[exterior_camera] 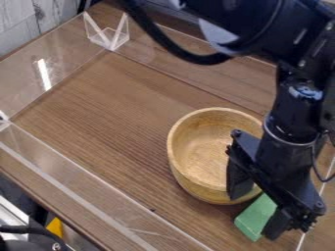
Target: Put the green block in the brown bowl
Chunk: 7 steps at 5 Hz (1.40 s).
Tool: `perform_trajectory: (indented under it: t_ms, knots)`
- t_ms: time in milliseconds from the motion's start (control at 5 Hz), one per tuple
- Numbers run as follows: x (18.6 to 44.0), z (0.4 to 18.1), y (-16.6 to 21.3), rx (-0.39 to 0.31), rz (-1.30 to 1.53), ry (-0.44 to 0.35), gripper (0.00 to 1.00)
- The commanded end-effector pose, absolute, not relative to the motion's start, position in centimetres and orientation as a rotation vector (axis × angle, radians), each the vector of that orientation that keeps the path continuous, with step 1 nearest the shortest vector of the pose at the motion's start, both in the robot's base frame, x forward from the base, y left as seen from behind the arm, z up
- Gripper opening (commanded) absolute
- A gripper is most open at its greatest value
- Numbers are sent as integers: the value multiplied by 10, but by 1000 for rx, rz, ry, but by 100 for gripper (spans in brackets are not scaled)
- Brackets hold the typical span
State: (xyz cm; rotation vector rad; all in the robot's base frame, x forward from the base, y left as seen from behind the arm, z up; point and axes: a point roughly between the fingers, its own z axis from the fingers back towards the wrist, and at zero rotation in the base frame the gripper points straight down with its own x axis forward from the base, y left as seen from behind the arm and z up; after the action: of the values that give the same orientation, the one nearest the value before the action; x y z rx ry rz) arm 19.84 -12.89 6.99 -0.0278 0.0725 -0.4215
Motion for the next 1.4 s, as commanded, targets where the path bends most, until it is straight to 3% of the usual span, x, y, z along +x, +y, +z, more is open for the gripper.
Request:
perform_trajectory:
  t_ms: [0, 1200]
  knots:
    - [206, 78, -127, -43, -416, 9, 100]
    - [212, 56, -135, -41, -397, -16, 100]
